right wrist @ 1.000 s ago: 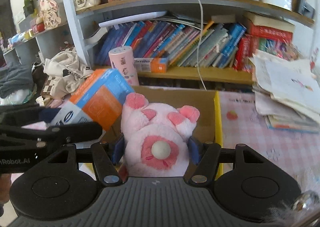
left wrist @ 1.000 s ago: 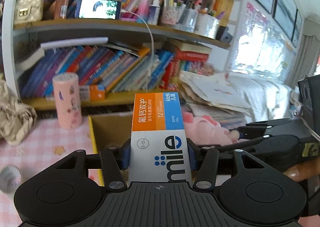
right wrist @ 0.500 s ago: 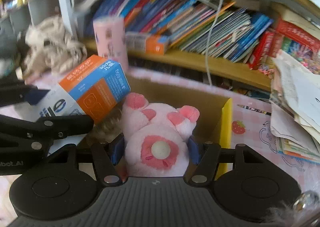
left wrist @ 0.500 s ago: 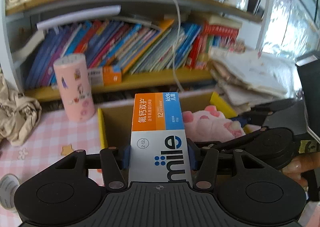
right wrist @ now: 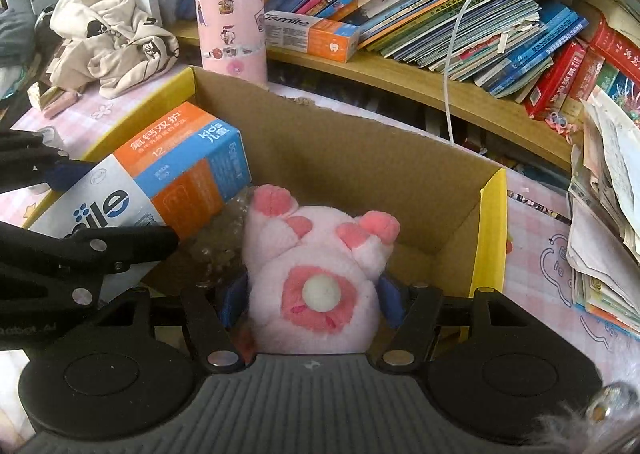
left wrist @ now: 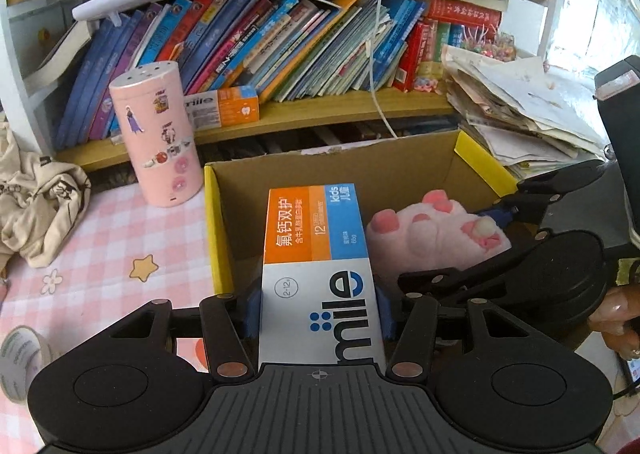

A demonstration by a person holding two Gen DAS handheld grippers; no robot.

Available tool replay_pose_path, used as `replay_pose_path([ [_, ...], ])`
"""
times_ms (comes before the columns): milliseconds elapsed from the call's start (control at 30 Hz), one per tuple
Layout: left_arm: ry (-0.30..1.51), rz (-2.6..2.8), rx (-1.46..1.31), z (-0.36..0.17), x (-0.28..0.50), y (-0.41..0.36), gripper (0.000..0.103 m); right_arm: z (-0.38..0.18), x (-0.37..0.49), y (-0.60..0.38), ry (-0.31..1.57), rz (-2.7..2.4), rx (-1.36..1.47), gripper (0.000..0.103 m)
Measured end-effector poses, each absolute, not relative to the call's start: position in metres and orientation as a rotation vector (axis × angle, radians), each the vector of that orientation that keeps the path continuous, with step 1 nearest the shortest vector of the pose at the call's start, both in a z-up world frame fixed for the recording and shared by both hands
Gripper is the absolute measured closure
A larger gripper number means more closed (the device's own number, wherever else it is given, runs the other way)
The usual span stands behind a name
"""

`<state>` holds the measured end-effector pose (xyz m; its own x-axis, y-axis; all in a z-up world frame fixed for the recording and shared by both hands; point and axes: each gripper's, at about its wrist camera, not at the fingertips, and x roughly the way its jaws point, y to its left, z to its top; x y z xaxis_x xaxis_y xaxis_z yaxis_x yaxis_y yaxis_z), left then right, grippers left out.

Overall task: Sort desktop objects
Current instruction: 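Open both grippers to drop the pig and usmile box into the box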

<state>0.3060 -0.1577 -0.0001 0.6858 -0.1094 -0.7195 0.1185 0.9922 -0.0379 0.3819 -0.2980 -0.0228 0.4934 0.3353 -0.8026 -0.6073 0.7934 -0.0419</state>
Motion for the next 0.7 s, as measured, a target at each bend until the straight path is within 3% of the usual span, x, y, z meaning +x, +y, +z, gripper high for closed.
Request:
replay_pose_path([
  [67, 0.811, -0.13, 0.003, 0.001, 0.306, -0.157, 0.048, -0.021, 0.38, -0.299, 0.877, 0.581, -0.339, 0.034],
  [133, 0.787, -0.116, 0.01, 0.006, 0.301, -0.157, 0.036, -0.019, 0.379, -0.302, 0.867, 0.57, -0.323, 0.023],
  [200, 0.752, -0.108, 0.01, 0.014, 0.295, -0.157, 0.027, -0.015, 0.377, -0.306, 0.859, 0.572, -0.299, 0.021],
  [700, 0.607, -0.066, 0.008, 0.051, 0.232, -0.165, 0.012, 0.02, 0.324, -0.319, 0.746, 0.575, -0.229, 0.009],
])
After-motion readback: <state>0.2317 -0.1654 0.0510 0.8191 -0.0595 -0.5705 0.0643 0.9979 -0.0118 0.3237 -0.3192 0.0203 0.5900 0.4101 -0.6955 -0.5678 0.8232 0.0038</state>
